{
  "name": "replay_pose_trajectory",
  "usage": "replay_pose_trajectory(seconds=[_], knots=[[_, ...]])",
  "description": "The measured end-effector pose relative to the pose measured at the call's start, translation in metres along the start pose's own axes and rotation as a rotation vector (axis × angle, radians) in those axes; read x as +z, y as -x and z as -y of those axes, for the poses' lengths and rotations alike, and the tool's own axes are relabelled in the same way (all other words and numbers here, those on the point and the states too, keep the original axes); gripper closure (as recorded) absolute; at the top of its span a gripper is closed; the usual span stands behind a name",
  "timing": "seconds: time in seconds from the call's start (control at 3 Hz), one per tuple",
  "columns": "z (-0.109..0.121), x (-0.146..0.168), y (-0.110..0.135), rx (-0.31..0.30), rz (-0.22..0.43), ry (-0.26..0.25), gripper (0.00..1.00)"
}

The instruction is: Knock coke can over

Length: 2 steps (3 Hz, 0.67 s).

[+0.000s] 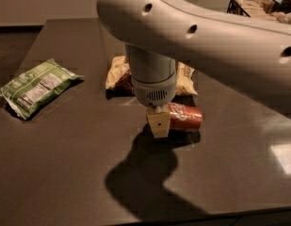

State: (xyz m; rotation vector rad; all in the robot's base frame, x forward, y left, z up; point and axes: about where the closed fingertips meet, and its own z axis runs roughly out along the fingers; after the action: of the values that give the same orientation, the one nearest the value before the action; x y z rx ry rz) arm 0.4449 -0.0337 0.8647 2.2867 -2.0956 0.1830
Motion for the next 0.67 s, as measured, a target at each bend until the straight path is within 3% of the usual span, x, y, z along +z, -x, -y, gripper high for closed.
replay_pose_trajectory(seconds=[0.33,0.67], knots=[[0.0068,0.0030,-0.0072,-0.025,-0.019,-0.042,0.36],[0.0083,0.0017,-0.0060,-0.026,-0.013,-0.053,0.13]])
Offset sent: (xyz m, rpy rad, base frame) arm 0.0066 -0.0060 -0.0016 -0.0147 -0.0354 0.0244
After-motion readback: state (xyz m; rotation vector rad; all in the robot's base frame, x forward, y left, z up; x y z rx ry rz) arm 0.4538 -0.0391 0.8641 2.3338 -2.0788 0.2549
